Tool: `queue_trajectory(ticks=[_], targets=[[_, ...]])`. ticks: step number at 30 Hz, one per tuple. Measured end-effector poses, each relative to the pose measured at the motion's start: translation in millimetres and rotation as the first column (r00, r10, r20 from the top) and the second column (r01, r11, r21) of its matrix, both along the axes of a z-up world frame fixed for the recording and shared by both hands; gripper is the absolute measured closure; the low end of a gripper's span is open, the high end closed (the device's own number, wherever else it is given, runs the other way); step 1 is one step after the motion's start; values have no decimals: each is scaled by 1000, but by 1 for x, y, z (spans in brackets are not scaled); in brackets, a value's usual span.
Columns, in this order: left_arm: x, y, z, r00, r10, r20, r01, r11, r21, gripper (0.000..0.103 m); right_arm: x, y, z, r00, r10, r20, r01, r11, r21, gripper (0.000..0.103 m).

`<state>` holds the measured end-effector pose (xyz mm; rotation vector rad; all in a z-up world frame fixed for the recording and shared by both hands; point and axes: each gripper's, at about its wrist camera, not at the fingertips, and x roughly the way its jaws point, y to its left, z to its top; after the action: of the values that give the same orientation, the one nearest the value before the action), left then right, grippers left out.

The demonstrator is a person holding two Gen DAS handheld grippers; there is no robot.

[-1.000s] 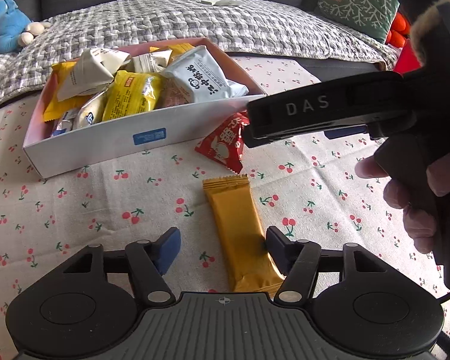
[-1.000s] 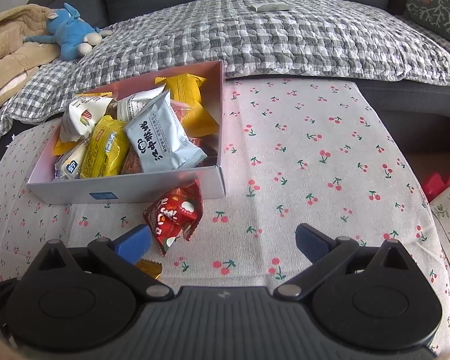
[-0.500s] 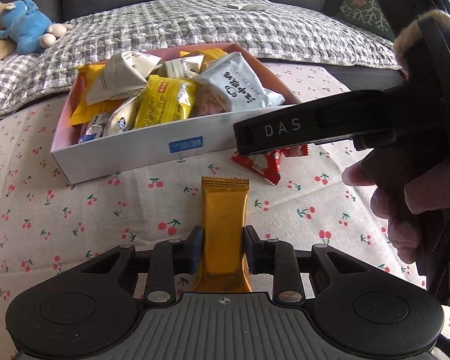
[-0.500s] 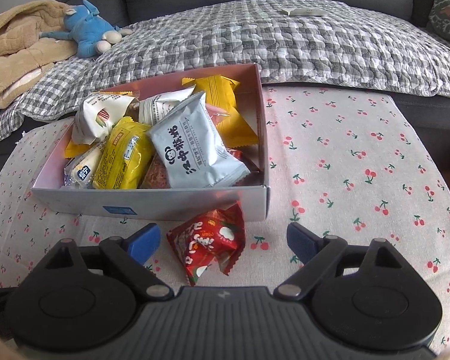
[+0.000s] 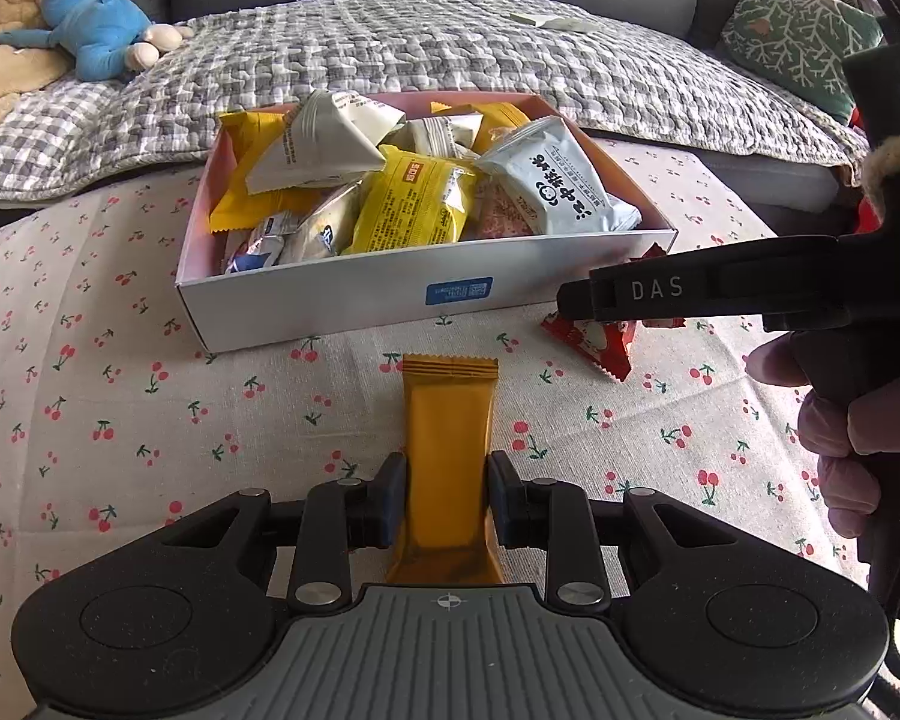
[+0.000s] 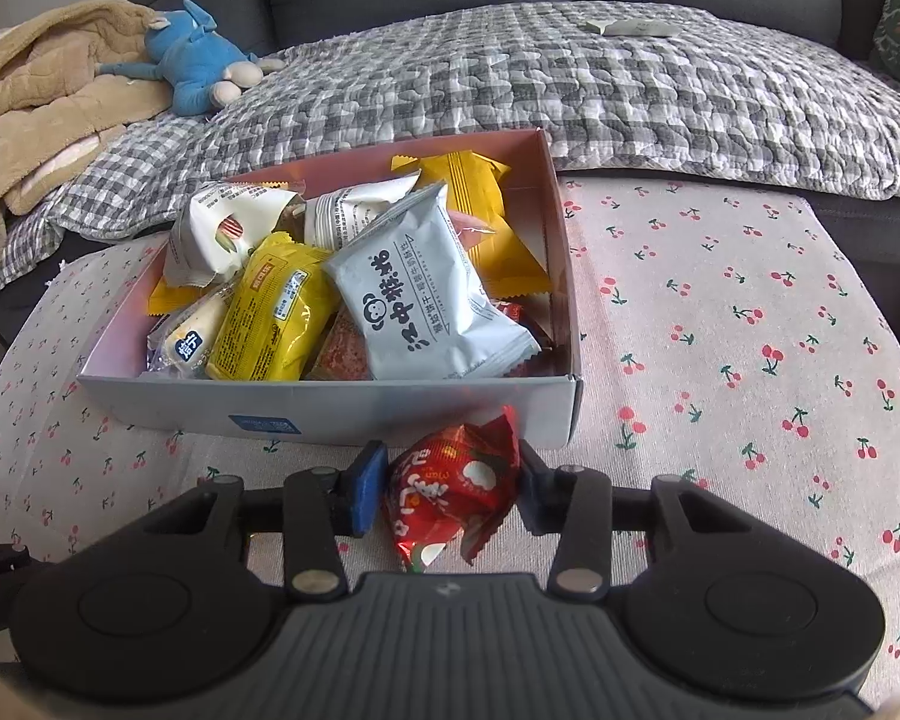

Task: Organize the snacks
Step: 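Grasp the red candy packet with the right tool while the left tool holds the bar, then lower the orange bar and red candy packet into the box and open both tools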

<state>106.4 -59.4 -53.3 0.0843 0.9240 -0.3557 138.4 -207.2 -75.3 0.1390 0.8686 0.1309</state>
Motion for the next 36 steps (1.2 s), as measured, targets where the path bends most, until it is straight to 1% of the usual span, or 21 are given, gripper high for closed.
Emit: queue_trajectory(ticks=[5, 10, 16, 21, 23, 27, 30, 36], targets=[[3, 9, 2, 1000, 20, 6, -20, 1000, -2, 77, -5, -1, 5, 1000, -1, 7, 1, 1000, 10, 68], [8, 23, 10, 998, 55, 15, -55, 998, -22, 77, -9, -6, 10, 1000, -5, 9, 5, 999, 49, 68], [20, 42, 30, 993, 109, 46, -105, 992, -67, 77, -15, -9, 20, 1000, 10, 18, -12, 995, 95, 68], [39, 53, 49, 986, 142, 86, -134, 987, -92, 77, -8, -10, 34, 999, 4, 38, -9, 988, 153, 68], [50, 56, 54, 984, 149, 95, -137, 983, -126, 77, -2, -10, 40, 998, 8, 56, -17, 986, 168, 68], [68, 54, 61, 981, 136, 137, -114, 981, -155, 77, 11, -6, 43, 997, 15, 71, -28, 982, 188, 68], [81, 45, 63, 981, 92, 173, -65, 986, -152, 77, 22, 0, 41, 997, 19, 79, -34, 980, 194, 68], [97, 29, 55, 975, 8, 224, 26, 989, -148, 77, 38, 8, 33, 996, 30, 81, -45, 979, 197, 68]])
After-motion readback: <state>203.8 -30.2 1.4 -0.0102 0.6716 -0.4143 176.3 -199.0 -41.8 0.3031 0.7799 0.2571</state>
